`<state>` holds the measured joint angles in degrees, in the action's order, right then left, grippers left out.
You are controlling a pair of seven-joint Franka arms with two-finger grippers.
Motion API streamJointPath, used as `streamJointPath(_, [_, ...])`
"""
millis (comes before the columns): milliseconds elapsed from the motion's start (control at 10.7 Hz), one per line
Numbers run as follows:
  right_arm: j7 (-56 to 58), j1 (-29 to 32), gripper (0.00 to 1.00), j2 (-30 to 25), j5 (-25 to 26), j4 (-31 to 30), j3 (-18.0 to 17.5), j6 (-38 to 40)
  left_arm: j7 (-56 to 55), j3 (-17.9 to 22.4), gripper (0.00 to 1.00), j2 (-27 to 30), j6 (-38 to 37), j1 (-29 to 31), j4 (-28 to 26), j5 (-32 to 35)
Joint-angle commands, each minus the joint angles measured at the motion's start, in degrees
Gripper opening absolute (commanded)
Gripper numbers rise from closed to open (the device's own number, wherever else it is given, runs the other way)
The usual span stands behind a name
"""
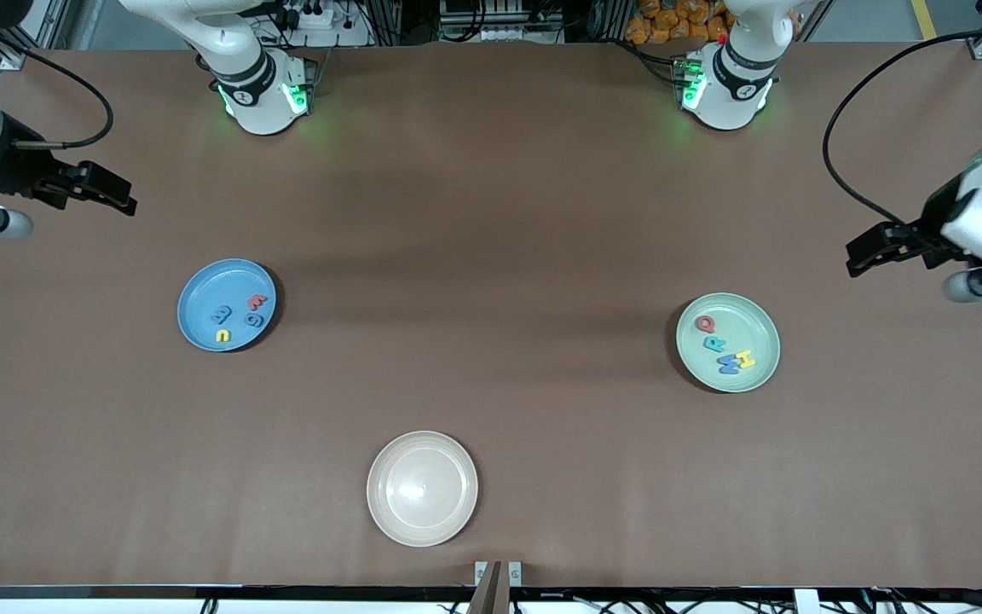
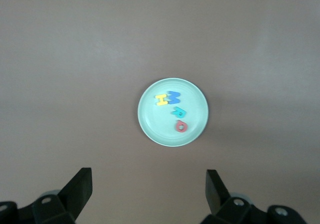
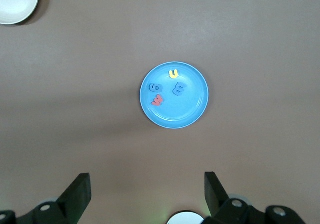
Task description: Sort upper and lower case letters into plates
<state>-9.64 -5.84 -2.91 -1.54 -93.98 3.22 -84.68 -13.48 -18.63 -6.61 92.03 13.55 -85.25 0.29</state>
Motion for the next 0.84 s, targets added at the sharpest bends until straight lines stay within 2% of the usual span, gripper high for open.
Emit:
streamJointPath(0, [-0.55,-0.05,1.00,0.98,-0.22,3.09,0.21,1.27,0.30,9.18,1.00,1.60,-1.14,-7.09,-0.71,-3.72])
streamJointPath(93, [-0.46,-0.05,1.00,1.16,-0.04,3.88,0.12,1.27,0.21,10.88,1.00,1.60,-1.15,-9.40,-0.62,-3.46])
streamJointPath(467, [-0.46,-0.67,1.00,1.33,0.57,4.77,0.12,1.18,-0.31,10.11,1.00,1.51,-1.15,-9.95,-0.44,-3.02])
streamJointPath(748, [-0.38,-0.23,1.00,1.42,0.57,4.50,0.12,0.92,-0.32,7.48,1.00,1.51,-1.24,-10.22,0.25,-3.10])
